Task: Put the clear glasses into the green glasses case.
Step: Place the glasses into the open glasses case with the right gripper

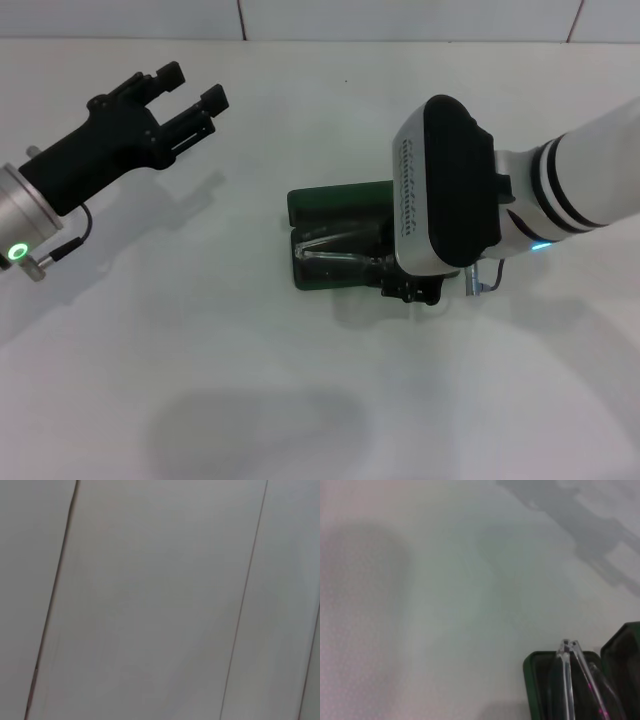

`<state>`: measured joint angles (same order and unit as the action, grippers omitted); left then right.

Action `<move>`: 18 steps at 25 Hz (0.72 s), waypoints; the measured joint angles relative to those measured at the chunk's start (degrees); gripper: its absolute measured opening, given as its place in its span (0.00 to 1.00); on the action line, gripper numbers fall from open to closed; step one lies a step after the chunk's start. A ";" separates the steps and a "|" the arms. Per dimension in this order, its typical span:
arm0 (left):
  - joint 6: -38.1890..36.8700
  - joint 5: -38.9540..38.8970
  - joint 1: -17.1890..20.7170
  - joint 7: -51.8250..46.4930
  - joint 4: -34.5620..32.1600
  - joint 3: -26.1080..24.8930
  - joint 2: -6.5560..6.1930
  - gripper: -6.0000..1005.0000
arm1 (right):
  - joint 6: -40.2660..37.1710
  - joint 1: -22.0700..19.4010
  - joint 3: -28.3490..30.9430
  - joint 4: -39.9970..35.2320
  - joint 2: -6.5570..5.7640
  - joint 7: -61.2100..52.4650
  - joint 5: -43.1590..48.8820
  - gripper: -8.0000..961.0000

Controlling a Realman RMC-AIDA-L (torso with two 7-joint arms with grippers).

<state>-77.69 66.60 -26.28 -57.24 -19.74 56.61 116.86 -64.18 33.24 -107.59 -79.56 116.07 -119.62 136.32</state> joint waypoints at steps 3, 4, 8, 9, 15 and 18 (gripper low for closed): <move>0.00 -0.11 -0.01 0.28 -0.02 -0.01 -0.07 0.73 | -0.05 0.02 -0.02 -0.04 0.01 0.00 -0.01 0.30; 0.00 -0.13 0.00 0.46 -0.03 -0.01 -0.07 0.73 | -0.05 0.04 -0.03 -0.06 0.02 0.00 -0.02 0.30; 0.24 -0.16 -0.10 1.31 -0.03 -0.01 0.12 0.73 | 0.28 0.13 -0.09 -0.11 0.03 0.22 -0.32 0.31; 0.42 -0.15 -0.20 1.38 -0.03 -0.01 0.17 0.73 | 0.34 0.14 -0.17 -0.11 0.05 0.32 -0.43 0.31; 0.69 -0.02 -0.47 1.42 -0.04 -0.01 0.27 0.73 | -0.05 0.34 -1.41 -0.09 0.12 0.42 -0.71 0.31; 0.70 0.00 -0.53 1.43 -0.04 -0.01 0.29 0.73 | -0.50 0.32 -1.44 -0.30 0.11 0.43 -0.94 0.31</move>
<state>-76.99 66.60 -26.81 -55.81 -19.78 56.60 117.15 -64.68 33.56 -109.04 -79.87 116.18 -119.20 135.38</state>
